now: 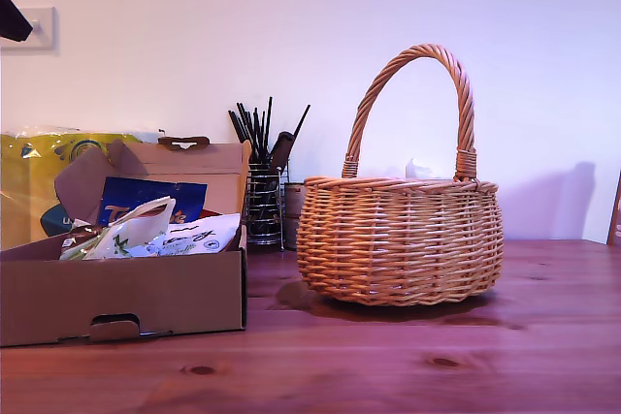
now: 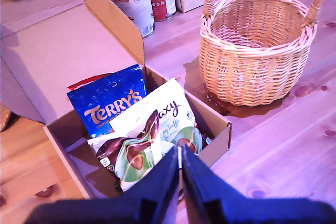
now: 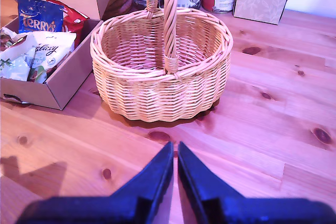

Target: Move the bags of Easter eggs from the cardboard box on the left into the woven basket on the right side.

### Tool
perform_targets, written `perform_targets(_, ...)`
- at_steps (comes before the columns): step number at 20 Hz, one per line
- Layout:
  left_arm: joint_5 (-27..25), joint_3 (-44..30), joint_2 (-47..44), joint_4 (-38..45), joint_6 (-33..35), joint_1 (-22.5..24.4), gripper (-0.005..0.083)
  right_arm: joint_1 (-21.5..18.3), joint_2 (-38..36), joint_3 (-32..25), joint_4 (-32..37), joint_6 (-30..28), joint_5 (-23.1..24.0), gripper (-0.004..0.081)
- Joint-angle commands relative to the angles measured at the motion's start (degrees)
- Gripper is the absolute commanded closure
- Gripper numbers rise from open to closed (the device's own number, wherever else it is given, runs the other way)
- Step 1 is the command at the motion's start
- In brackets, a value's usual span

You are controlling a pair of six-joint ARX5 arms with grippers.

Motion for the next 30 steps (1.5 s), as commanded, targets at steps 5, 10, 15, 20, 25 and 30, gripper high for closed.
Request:
perform_targets(5, 0.07, -0.63, 0.26, 0.20, -0.26, 0.11, 0.0792, 0.26, -0.37, 0.74, 0.13, 0.04, -0.22, 0.0782)
perform_targets(10, 0.07, -0.63, 0.26, 0.20, -0.26, 0.11, 0.0792, 0.26, -0.20, 0.74, 1.01, 0.04, -0.35, 0.0782)
perform_targets(15, 0.15, -0.63, 0.26, 0.52, -0.26, 0.11, 0.0792, 0.26, 3.63, 0.74, 9.55, 0.07, -0.17, 0.0782)
perform_targets(20, 0.07, -0.63, 2.89, 10.71, 0.24, 0.13, 0.0792, 0.26, 7.74, 0.74, 14.69, 3.98, -0.68, 0.0782)
perform_targets(25, 2.99, -0.33, 11.80, 15.93, 9.55, 0.22, 0.0792, 0.26, 11.74, 0.74, 15.50, 6.16, -1.64, 0.0782)
perform_targets(30, 5.86, 1.66, 21.92, 15.47, 24.68, 1.81, 0.0326, 0.26, 13.79, 0.74, 15.65, 7.61, -9.07, 0.0782)
